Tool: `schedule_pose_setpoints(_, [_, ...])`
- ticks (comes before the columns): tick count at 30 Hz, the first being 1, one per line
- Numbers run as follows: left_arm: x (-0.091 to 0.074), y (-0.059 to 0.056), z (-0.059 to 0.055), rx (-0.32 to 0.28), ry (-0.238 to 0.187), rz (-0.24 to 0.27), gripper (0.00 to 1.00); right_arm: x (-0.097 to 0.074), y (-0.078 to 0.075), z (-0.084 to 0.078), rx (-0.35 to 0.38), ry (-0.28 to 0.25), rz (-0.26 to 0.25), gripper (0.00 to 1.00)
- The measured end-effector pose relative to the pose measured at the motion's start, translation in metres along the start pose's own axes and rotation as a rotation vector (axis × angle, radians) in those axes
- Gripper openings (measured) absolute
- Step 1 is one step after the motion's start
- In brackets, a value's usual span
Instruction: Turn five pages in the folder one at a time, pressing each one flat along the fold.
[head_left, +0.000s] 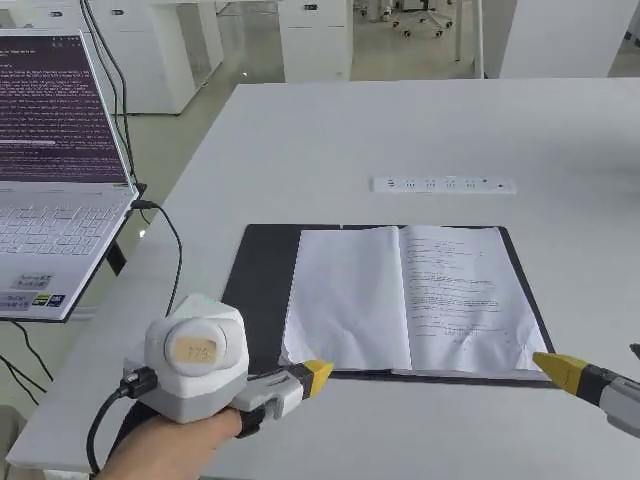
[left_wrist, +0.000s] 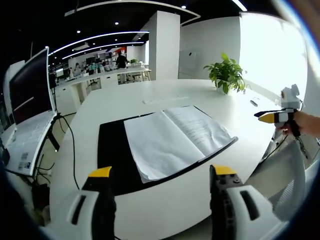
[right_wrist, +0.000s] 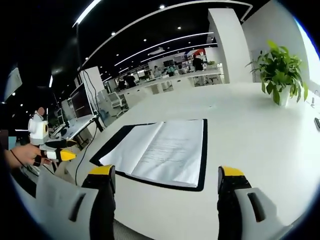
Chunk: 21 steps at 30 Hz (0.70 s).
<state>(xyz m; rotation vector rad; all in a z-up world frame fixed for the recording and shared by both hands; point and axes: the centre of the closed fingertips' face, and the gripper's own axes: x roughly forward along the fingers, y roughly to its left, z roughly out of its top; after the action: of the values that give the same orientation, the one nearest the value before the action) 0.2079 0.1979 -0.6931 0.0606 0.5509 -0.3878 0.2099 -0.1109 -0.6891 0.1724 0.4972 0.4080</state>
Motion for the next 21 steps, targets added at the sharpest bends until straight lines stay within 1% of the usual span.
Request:
schedule_pose_setpoints(3, [-0.001,0.000,0.004,0.020,-0.006,0.003,0.78,0.000,0.001,-0.002,-0.016,0.002,0.002,0.84])
schedule_pose_setpoints(5, [-0.002,0.000,0.008,0.022,-0.016,0.001,0.79,0.001,0.001,-0.001,-0.033,-0.005,0.004,0.84])
schedule_pose_setpoints(7, [-0.002,0.000,0.011,0.027,-0.022,0.002,0.79,0.002,0.001,0.000,-0.034,-0.008,0.004,0.84])
schedule_pose_setpoints(11, [0.000,0.002,0.013,0.032,-0.023,0.005,0.78,0.006,-0.001,0.002,-0.025,-0.013,0.004,0.83])
schedule_pose_setpoints(16, [0.006,0.005,0.011,0.043,-0.018,0.013,0.77,0.013,-0.003,0.003,-0.025,-0.011,0.008,0.82])
schedule_pose_setpoints(18, [0.007,0.006,0.010,0.042,-0.016,0.014,0.76,0.016,-0.004,0.004,-0.022,-0.013,0.002,0.80])
schedule_pose_setpoints(19, [0.009,0.006,0.009,0.039,-0.014,0.011,0.76,0.018,-0.004,0.004,-0.009,-0.021,0.007,0.79])
schedule_pose_setpoints(21, [0.012,0.007,0.005,0.047,-0.003,0.019,0.75,0.021,-0.004,0.001,0.000,-0.008,0.004,0.79])
